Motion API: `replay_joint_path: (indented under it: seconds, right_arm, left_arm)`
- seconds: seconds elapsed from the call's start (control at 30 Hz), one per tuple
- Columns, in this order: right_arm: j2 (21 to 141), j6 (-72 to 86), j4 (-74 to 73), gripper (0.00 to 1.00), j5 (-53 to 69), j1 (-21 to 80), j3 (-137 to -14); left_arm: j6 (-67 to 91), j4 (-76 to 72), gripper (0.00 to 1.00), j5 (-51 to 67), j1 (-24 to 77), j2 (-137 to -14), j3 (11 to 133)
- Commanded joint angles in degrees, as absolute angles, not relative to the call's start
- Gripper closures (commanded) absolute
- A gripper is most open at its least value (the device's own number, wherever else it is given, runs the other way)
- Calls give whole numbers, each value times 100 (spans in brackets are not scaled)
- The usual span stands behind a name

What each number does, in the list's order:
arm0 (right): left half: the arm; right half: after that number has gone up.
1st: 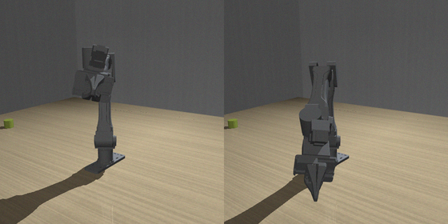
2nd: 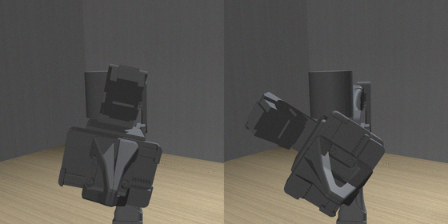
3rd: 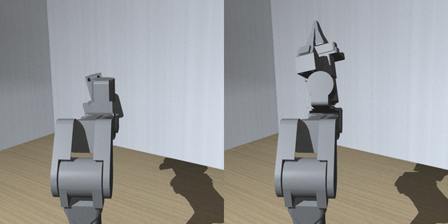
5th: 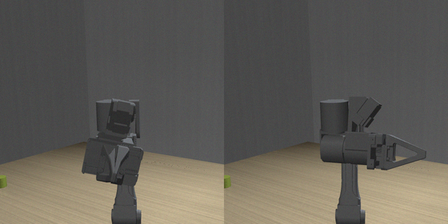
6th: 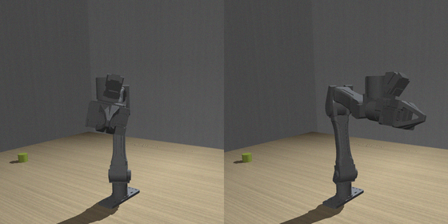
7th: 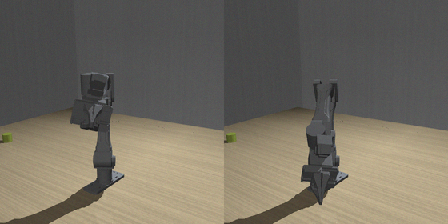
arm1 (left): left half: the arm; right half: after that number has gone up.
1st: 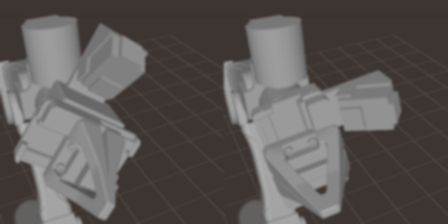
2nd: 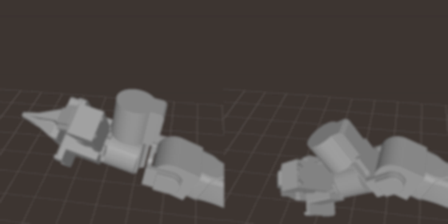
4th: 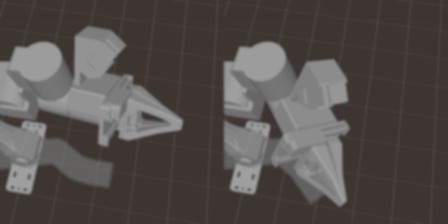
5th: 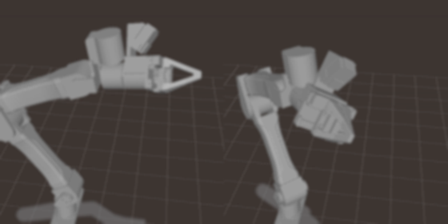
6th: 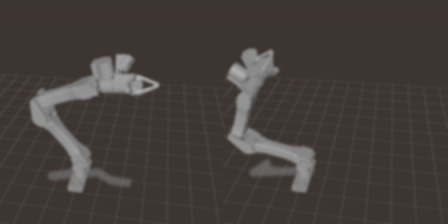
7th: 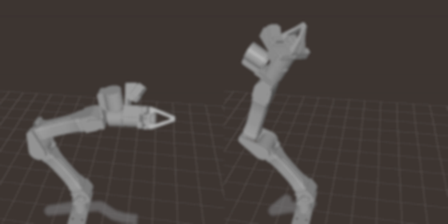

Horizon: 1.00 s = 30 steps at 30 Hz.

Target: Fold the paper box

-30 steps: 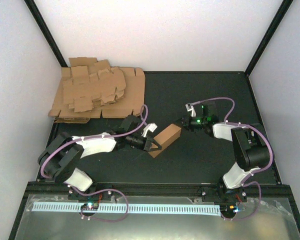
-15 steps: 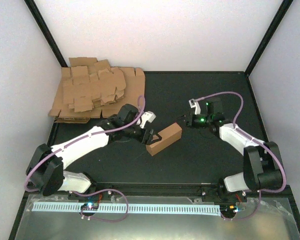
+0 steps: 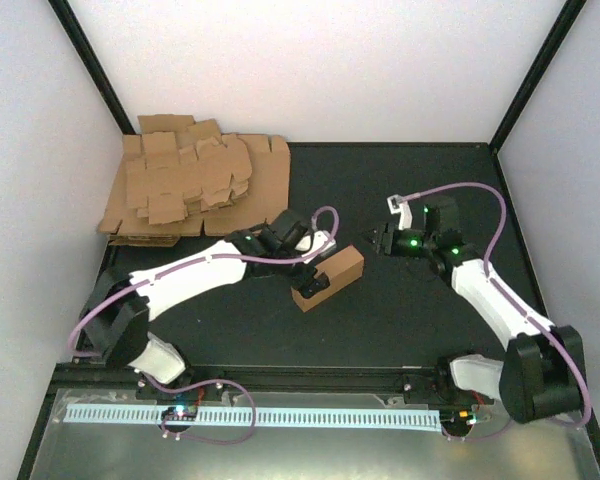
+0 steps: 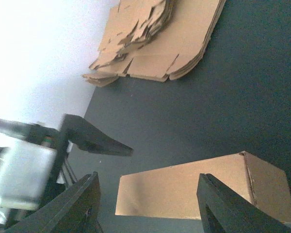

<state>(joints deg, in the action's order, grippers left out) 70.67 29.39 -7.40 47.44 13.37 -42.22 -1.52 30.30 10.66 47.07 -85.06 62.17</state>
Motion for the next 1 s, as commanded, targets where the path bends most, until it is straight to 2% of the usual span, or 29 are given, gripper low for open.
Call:
replay_joint_path:
  seconds: [0.0,0.2,0.43,0.57,0.77,0.87,0.97]
  right_arm:
    - [6429,2743,-1221,42,3882,1322,-4486]
    - [5773,2750,-1198,42,3409,1319,-4365]
    - [5702,2687,-1276,42,3375,1318,-4264]
    - [5770,2670,-1293,42,3371,1316,-4254]
    - [5630,2581,-1564,42,2920,1325,-4398]
    - [5340,2542,-1730,42,2402,1310,-4421]
    - [4947,2512,-1866,44,1912,1314,-4406]
  left_arm:
    - [-496,3586,1,688,4816,-9136,6624]
    - [-492,3788,12,508,4825,-9550,6754]
    - [-426,3890,40,482,4825,-9518,6827]
    - [-372,3987,43,387,4833,-9356,6882]
    - [-339,3760,43,-1382,5088,-9160,7029]
    - [-475,3255,44,-3099,5306,-9320,7110]
    - [-847,2977,43,-4674,5437,-9978,7559]
